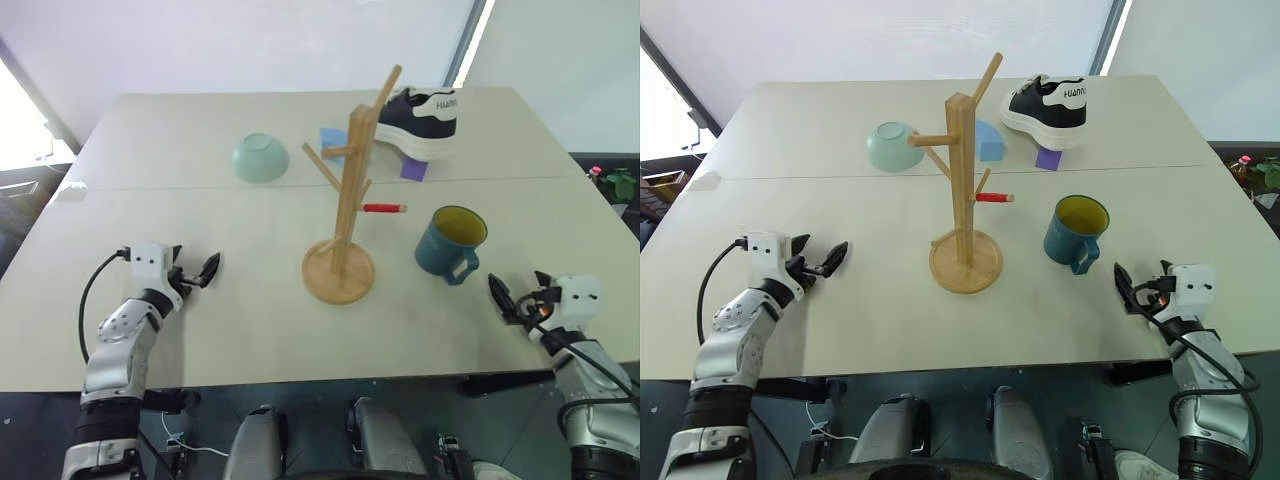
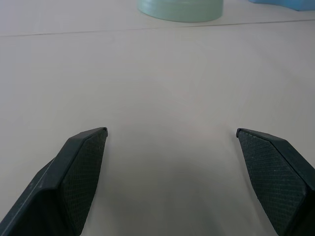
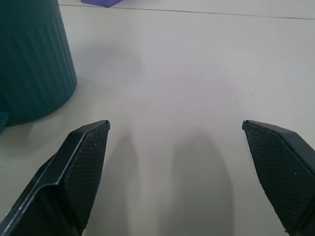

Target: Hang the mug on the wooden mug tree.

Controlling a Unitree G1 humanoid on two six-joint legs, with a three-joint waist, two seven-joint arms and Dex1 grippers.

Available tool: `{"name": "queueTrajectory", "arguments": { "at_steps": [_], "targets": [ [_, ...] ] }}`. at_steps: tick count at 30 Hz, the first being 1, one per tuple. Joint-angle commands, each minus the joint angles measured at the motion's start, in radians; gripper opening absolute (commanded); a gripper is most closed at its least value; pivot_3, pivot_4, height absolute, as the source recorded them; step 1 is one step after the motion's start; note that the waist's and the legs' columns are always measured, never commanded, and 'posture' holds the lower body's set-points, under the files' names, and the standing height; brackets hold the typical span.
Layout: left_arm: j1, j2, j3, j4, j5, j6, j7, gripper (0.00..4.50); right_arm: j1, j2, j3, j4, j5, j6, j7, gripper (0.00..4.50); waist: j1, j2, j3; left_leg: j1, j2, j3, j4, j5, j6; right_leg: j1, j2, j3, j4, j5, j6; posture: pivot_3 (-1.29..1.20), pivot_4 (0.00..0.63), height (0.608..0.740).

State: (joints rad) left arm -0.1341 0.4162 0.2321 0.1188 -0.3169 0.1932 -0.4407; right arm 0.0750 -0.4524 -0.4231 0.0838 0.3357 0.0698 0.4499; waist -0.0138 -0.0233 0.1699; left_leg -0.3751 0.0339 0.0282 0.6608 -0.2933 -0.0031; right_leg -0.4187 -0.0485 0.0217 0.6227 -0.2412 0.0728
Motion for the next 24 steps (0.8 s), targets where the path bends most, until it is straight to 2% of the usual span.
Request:
{"name": "queueTrajectory", "arguments": {
  "at_steps": [1,12,24],
  "targets": [
    [0.004,0.017,0.013,-0.031,0.002,0.021,0.002,4.50,0.011,-0.008,-0.009,-0.043,0.003,-0.015,0.003,4.47,0.001,0.000,0.000,0.000,0.000,0.000,0.000,0.000,0.000,0.000,0.000,0.000,0.000,0.000,0.000,0.00,0.150,0.740],
    [-0.011,0.026,-0.013,-0.046,-0.015,0.023,-0.076,4.50,0.103,-0.007,-0.030,-0.135,0.013,-0.015,0.001,4.47,0.002,0.000,0.000,0.000,0.000,0.000,0.000,0.000,0.000,0.000,-0.001,0.000,-0.001,0.000,0.000,0.00,0.150,0.740],
    [0.034,0.097,-0.194,-0.219,-0.098,0.015,-0.496,4.50,0.324,0.003,-0.019,-0.405,0.062,0.044,0.034,4.47,0.002,0.001,-0.001,-0.002,-0.001,0.001,-0.004,0.000,0.000,-0.001,-0.007,0.000,-0.005,0.000,0.000,0.00,0.150,0.740]
  ]
}}
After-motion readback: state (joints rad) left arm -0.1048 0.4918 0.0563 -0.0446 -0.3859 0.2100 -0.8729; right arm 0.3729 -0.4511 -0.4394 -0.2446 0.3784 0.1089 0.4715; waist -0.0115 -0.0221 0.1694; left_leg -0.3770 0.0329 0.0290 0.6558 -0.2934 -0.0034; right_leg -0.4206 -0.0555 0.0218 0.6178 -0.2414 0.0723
